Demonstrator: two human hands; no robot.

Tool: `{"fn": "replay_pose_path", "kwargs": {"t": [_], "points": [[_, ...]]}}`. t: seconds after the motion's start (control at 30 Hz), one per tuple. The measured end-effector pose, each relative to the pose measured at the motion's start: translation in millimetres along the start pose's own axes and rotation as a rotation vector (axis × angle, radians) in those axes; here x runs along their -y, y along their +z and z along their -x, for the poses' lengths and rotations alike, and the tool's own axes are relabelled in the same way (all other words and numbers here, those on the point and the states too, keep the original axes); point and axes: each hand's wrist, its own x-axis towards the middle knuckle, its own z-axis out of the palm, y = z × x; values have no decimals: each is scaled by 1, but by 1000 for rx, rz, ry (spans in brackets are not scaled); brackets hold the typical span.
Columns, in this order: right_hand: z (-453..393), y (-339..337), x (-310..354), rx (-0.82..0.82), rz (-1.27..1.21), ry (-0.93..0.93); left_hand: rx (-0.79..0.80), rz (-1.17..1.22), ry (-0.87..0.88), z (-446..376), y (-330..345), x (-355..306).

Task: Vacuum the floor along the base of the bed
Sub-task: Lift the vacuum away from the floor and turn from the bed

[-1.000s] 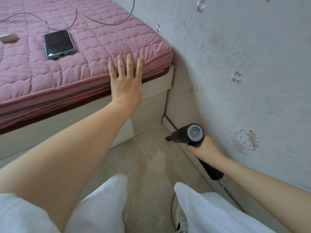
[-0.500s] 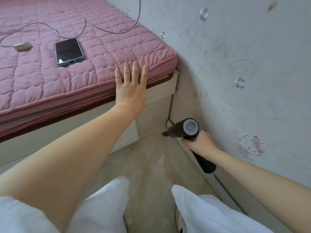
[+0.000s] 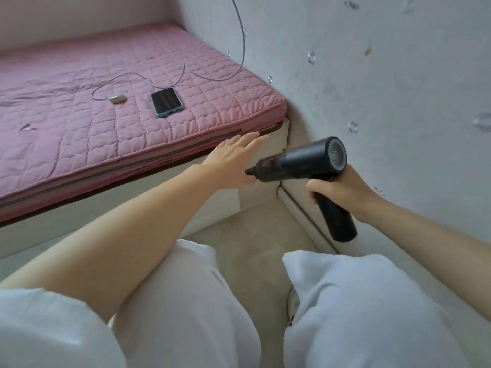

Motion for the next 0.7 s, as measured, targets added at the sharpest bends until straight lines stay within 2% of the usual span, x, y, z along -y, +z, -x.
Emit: {"fn": "replay_pose_path", "kwargs": {"t": [0.13,0.27,0.4,0.53,0.6,0.7], "points": [[11,-9,41,101,-172,-124,-318,143,108,22,-28,-25],[-17,-2,61,147,-297,-128,-534,195,13,14,-37,-16],[-77,13,61,211,-359,8,-536,76,-113,-14,-28,20],[-158,26,62,229,-209,42,-532,7,-238,-50,-25,75],[-190,34,71,161,-109,36,-519,-11,-294,-66,-31,99],[-228,48,86,-44,51,55,-466,32,-401,-86,-44,128]]}}
